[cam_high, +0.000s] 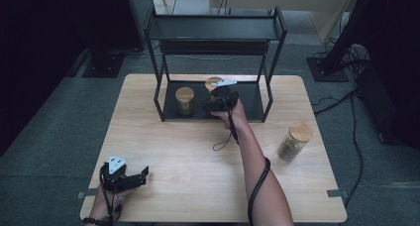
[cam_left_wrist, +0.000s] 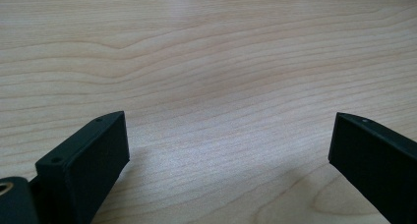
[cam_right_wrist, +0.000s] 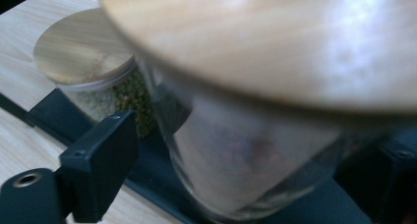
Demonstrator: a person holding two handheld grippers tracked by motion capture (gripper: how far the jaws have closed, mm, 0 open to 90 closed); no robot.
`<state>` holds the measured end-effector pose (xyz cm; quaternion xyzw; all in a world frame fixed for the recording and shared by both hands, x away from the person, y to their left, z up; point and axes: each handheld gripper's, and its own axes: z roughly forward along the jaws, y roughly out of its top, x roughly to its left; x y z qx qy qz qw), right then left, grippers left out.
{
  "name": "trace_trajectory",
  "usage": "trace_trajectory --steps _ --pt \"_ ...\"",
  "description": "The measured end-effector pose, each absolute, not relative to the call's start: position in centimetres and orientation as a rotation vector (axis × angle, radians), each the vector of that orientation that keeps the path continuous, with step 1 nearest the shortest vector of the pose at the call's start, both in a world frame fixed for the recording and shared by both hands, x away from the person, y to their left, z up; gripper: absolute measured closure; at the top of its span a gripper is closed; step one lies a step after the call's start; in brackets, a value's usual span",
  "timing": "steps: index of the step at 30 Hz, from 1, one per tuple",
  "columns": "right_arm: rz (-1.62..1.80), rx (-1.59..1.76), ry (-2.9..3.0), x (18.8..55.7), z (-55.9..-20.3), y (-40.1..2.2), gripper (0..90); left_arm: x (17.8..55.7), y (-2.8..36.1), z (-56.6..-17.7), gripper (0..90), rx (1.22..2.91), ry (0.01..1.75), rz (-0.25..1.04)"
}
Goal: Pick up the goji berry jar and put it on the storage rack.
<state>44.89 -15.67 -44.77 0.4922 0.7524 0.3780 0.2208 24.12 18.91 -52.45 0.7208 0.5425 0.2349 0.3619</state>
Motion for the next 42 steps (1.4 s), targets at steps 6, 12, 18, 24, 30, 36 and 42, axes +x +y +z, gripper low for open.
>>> trace_trajectory --steps 6,12,18,24,30,36,42 --pt "1.044 1.361 2.089 44.2 -45.1 -16.2 5.0 24.1 18.9 -52.4 2.1 1.861 1.395 0.608" --pt "1.051 1.351 2.101 43.3 -45.5 -16.5 3.5 24.1 18.9 -52.4 2.1 1.865 1.393 0.608" --pt "1.052 1.362 2.106 42.5 -46.1 -16.7 2.8 24.1 18.9 -52.4 2.1 1.864 1.392 0.608" --pt "1.057 1.356 2.132 41.6 -46.7 -16.7 1.3 24.1 18.9 -52.4 2.1 1.863 1.393 0.607" --pt "1.068 1.348 2.137 40.8 -47.0 -16.8 0.7 24.1 18.9 -52.4 2.1 1.864 1.393 0.607" --pt "1.081 1.336 2.152 39.9 -47.5 -16.8 0.0 24.1 18.9 -52.4 2.1 1.862 1.395 0.607" --pt "1.087 1.333 2.163 39.0 -48.2 -17.0 0.0 24.1 18.9 -52.4 2.1 1.864 1.392 0.605"
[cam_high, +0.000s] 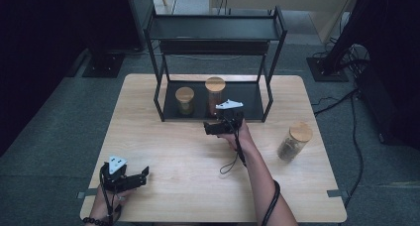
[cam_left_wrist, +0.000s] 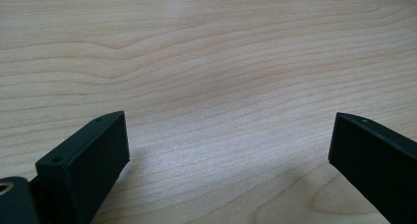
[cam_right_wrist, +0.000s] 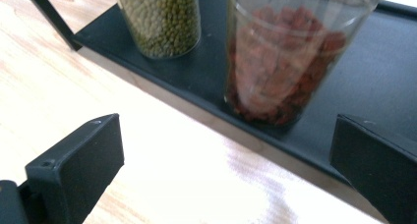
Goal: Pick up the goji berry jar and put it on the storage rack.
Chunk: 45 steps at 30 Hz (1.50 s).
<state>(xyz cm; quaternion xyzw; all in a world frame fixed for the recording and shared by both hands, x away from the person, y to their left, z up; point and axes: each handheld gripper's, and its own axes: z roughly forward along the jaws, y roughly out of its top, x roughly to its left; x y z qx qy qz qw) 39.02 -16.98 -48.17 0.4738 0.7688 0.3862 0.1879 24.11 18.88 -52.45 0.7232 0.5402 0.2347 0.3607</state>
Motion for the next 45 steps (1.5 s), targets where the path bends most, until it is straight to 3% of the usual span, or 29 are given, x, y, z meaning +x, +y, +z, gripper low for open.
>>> trace_trajectory --steps 45 --pt "1.092 1.359 2.167 32.2 -51.5 -19.9 0.0 24.1 19.0 -52.5 2.0 1.868 1.383 0.583"
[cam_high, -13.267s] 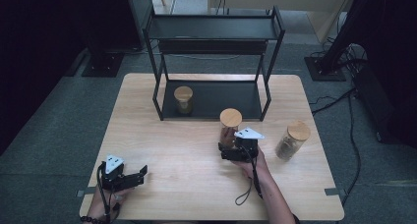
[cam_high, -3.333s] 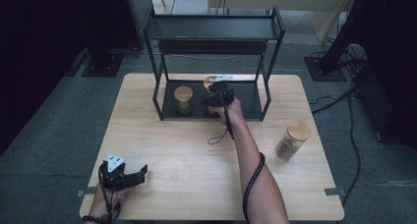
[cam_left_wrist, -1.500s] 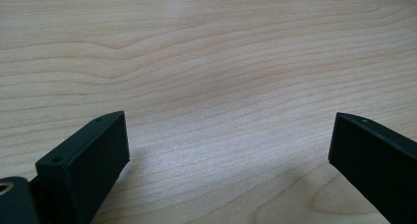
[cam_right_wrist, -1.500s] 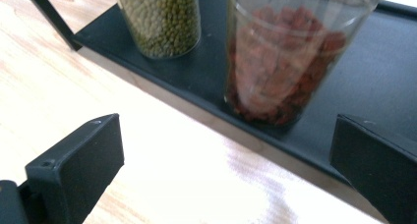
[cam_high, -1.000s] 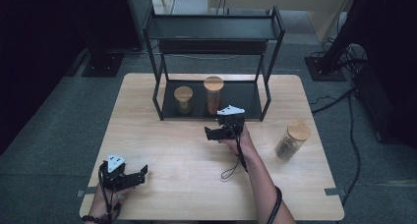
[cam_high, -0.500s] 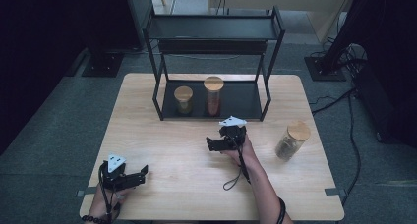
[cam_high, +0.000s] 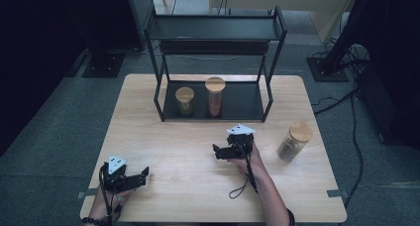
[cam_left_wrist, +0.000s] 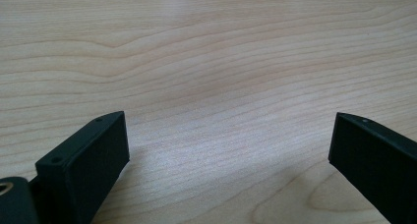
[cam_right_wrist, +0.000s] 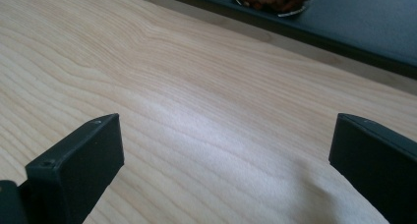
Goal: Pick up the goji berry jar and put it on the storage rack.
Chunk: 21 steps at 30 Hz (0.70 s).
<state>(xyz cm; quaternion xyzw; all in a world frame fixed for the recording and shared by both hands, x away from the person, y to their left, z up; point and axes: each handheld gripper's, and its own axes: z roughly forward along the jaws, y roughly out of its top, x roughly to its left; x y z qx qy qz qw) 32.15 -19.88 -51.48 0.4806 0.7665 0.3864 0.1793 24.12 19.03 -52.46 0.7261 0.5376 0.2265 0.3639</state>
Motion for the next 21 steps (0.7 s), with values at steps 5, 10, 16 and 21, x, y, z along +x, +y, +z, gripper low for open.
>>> trace_trajectory --steps 5,10,16,21 --pt "1.084 1.358 2.156 31.5 -51.5 -20.4 0.0 24.1 19.0 -52.5 2.0 1.868 1.383 0.580" --pt "1.106 1.365 2.135 31.1 -51.2 -20.8 0.0 24.1 19.0 -52.5 2.1 1.868 1.389 0.585" --pt "1.098 1.370 2.131 31.0 -51.3 -21.3 0.0 24.2 19.0 -52.5 2.1 1.869 1.388 0.582" --pt "1.097 1.382 2.115 30.7 -51.5 -21.8 0.0 24.1 19.0 -52.5 2.0 1.867 1.386 0.581"
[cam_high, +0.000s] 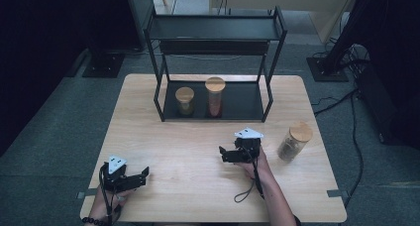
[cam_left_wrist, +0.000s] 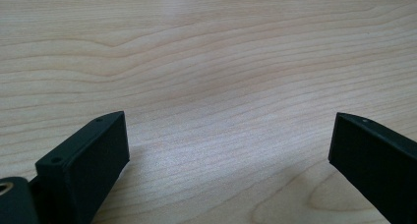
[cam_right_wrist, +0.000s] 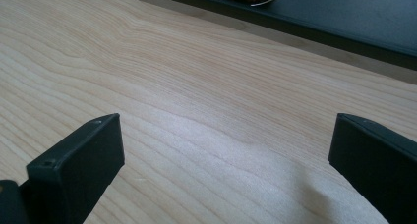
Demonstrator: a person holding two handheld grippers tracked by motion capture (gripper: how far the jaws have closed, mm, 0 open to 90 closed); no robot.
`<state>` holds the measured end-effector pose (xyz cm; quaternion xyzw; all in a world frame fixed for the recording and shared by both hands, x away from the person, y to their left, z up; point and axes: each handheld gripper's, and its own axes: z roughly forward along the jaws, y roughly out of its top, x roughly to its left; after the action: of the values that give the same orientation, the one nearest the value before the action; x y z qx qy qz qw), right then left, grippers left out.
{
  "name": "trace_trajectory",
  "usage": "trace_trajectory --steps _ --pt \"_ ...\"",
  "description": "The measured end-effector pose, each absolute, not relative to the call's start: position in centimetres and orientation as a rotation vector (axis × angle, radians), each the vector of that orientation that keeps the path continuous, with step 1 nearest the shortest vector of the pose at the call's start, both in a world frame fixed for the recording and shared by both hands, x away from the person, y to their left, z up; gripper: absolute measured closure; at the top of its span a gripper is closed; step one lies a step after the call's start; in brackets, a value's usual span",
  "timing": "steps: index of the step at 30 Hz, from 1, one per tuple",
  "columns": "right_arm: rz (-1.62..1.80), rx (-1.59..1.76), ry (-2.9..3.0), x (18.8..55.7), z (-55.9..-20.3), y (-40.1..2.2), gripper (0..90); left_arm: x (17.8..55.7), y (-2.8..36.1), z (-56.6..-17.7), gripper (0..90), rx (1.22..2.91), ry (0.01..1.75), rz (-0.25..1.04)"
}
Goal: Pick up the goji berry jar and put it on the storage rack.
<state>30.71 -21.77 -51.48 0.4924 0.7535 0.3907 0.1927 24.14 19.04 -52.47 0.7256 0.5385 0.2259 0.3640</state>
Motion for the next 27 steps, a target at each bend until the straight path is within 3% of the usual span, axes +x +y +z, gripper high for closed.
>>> trace_trajectory --steps 27 --pt "1.075 1.405 2.082 27.9 -52.2 -24.6 0.2 24.1 19.1 -52.5 2.0 1.864 1.381 0.568"
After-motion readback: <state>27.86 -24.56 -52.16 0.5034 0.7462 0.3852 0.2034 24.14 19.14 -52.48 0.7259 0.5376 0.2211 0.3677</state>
